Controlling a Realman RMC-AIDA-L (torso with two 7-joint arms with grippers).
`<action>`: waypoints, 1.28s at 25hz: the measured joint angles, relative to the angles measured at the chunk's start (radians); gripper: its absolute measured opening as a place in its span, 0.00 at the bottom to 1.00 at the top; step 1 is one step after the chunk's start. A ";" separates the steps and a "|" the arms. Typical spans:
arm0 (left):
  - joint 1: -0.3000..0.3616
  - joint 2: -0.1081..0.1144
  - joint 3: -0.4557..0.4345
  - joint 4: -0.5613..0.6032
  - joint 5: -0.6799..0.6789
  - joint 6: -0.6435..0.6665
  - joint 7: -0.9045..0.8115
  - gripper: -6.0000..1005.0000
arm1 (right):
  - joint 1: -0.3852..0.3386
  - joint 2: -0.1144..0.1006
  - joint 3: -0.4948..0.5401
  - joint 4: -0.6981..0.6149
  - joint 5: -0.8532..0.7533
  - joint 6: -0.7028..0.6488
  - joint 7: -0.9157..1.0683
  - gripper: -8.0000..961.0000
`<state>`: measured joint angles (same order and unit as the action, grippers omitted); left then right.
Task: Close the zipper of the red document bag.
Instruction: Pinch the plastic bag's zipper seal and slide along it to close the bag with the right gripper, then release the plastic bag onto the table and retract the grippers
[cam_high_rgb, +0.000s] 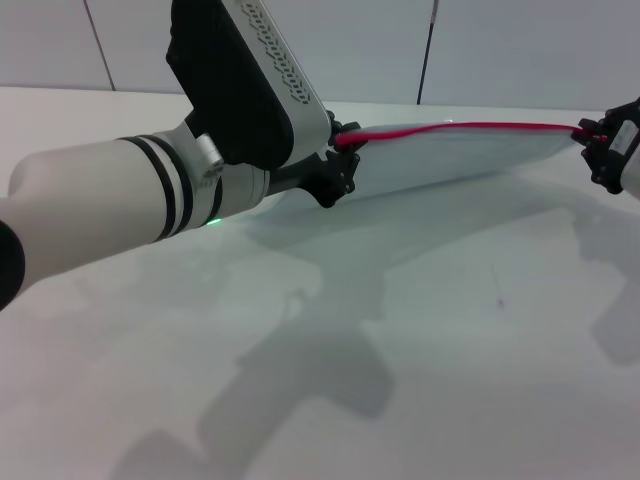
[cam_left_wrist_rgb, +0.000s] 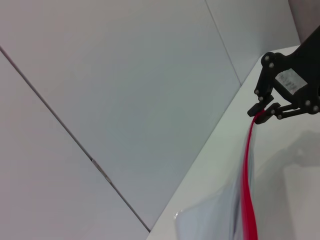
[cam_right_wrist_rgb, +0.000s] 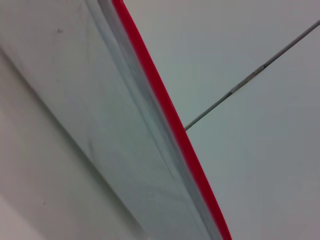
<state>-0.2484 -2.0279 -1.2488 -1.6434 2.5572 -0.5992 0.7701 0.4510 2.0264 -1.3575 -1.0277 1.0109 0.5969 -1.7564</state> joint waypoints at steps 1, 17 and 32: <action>0.000 0.000 0.000 0.000 0.000 0.002 0.000 0.08 | 0.000 0.000 0.000 0.000 0.000 0.000 0.000 0.09; -0.007 -0.001 -0.026 0.022 -0.002 0.005 0.015 0.12 | -0.017 0.010 -0.050 0.000 0.008 -0.111 0.008 0.16; 0.002 -0.003 -0.036 0.042 -0.012 0.063 0.011 0.51 | -0.056 0.007 -0.099 0.007 0.192 -0.194 0.009 0.70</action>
<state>-0.2467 -2.0307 -1.2845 -1.6017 2.5447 -0.5365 0.7812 0.3949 2.0334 -1.4569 -1.0205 1.2029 0.4032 -1.7470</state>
